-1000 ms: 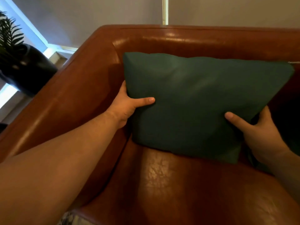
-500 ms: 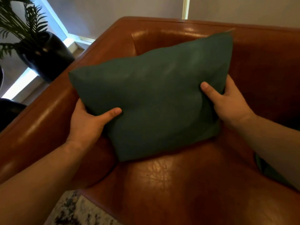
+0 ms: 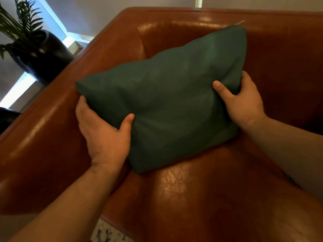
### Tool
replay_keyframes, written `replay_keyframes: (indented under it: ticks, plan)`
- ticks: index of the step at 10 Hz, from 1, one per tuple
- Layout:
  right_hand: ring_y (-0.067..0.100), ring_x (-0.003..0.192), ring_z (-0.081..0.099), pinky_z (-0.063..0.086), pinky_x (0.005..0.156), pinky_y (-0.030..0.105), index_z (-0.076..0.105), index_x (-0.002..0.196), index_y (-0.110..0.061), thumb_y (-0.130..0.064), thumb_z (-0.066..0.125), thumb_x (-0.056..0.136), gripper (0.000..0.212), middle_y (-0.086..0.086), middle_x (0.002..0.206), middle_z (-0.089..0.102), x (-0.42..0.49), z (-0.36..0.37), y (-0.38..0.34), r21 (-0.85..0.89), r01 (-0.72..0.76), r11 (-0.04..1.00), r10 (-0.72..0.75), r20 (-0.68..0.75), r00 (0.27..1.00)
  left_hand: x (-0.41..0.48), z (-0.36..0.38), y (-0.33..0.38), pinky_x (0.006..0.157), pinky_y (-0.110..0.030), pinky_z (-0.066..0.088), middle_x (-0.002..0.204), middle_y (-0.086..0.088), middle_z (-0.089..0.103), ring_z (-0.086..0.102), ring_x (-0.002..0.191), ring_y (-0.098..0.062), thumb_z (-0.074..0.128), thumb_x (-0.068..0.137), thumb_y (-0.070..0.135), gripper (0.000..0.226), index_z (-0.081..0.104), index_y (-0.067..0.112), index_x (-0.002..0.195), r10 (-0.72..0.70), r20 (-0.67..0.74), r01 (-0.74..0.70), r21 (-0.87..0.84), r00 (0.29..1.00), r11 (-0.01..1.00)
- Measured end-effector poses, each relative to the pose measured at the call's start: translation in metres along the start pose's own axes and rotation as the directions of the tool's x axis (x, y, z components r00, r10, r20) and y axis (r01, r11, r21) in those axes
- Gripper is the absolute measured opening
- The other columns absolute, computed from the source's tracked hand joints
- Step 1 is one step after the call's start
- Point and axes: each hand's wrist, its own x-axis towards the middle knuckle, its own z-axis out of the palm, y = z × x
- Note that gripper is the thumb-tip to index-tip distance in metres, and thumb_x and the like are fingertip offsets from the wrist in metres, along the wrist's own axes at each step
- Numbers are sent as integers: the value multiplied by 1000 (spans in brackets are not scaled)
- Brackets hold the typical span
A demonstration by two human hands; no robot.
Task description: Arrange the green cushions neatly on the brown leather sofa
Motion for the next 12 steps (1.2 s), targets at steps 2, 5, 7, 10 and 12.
replay_keyframes:
  ticks: [2,5,7,10,12]
  plan:
    - [24,150,38,33,123,43,35,161,-20,-57,46,106,67,6,163,41,-52,-16,42,-136,-17,991,-3,-146,989,-42,46,49,128,-66,9,170,-18,32,23,160,-44,59,86,11,68,54,18,154,806,260,-841,55,532,538]
    - [27,137,52,41,113,43,45,154,-21,-47,56,101,60,5,152,53,-103,-12,85,-199,12,980,5,84,996,-42,112,36,128,-65,-9,178,-12,-3,-6,164,-39,56,92,57,92,18,23,169,644,742,-979,197,183,51]
    - [16,143,45,29,114,23,44,156,-19,-42,62,99,63,0,155,51,-106,-10,87,-214,84,973,-50,160,986,-31,104,30,128,-62,-10,178,-11,-8,-9,164,-39,61,86,71,105,12,31,170,663,724,-973,230,192,31]
    - [15,150,40,25,118,20,39,161,-17,-41,64,100,70,2,163,45,-106,-13,70,-215,61,975,-7,246,969,-31,105,29,128,-66,-4,176,-15,-16,-16,162,-43,54,83,77,110,6,30,170,541,815,-977,206,206,61]
    - [5,152,31,19,117,16,31,164,-30,-50,60,102,71,-10,166,38,-109,-104,14,-283,79,956,-5,252,968,-37,74,83,127,-70,1,175,-9,-24,-20,161,-40,39,80,88,107,1,39,167,204,966,-954,97,159,284]
